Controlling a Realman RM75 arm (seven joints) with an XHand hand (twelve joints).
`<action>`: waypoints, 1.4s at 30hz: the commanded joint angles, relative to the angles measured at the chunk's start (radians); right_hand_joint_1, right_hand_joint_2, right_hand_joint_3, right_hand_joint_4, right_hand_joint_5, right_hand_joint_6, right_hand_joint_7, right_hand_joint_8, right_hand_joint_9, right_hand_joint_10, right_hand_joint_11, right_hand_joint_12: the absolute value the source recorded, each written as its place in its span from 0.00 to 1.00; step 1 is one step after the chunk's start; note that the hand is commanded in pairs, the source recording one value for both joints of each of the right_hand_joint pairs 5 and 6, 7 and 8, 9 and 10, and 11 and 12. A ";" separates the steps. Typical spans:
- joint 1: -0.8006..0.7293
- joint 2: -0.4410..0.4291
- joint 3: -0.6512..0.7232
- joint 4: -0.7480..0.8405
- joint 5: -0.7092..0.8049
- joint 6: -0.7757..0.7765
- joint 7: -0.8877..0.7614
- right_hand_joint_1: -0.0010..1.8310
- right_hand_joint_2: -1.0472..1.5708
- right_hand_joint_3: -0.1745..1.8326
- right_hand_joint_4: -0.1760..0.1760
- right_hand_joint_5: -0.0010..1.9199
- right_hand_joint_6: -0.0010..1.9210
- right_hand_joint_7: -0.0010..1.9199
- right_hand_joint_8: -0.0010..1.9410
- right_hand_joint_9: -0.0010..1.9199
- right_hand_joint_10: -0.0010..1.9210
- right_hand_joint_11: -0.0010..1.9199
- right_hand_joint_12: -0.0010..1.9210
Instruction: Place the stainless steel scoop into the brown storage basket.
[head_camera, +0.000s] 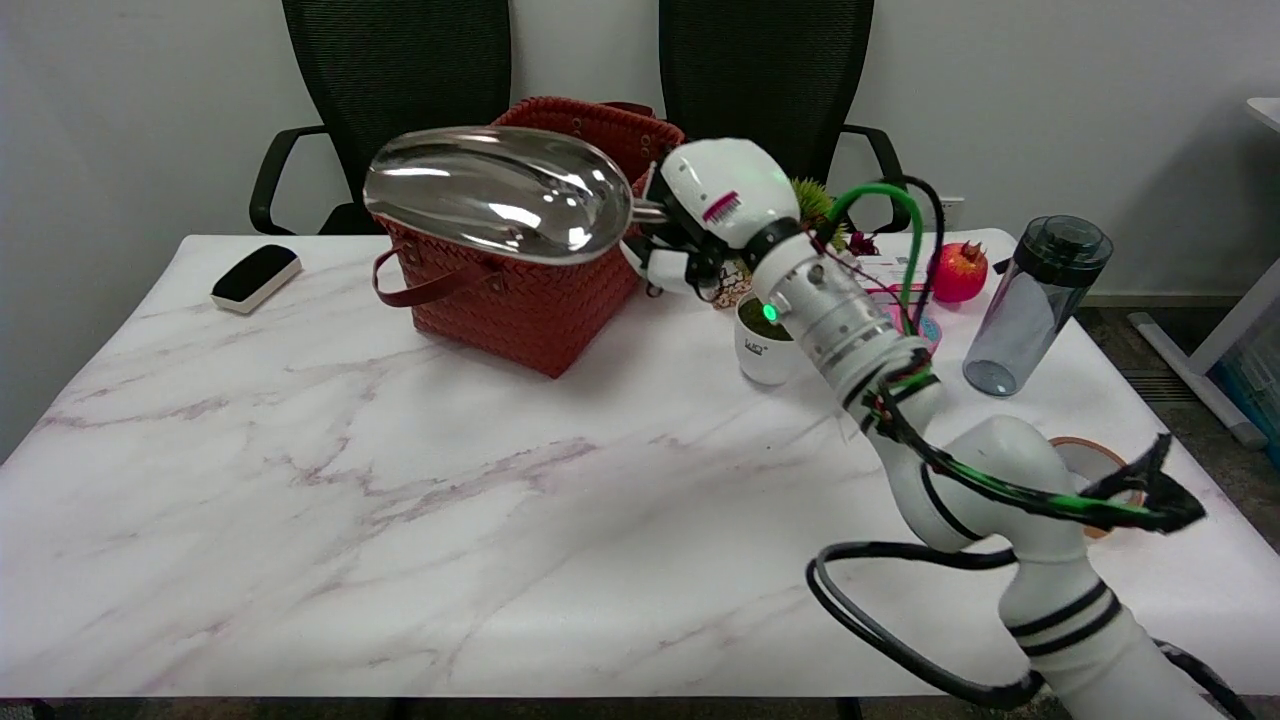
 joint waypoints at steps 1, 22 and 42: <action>0.342 -0.072 -0.152 -0.202 -0.002 0.090 -0.104 0.52 0.97 0.28 0.50 1.00 1.00 1.00 0.99 0.97 0.97 1.00 1.00; 0.764 -0.055 -0.315 -0.634 0.007 0.035 -0.092 0.53 0.94 0.29 0.50 1.00 1.00 1.00 0.99 0.97 0.97 1.00 1.00; 1.011 -0.153 -0.298 -1.125 -0.095 -0.076 -0.132 0.52 0.94 0.29 0.50 1.00 1.00 1.00 0.99 1.00 1.00 1.00 1.00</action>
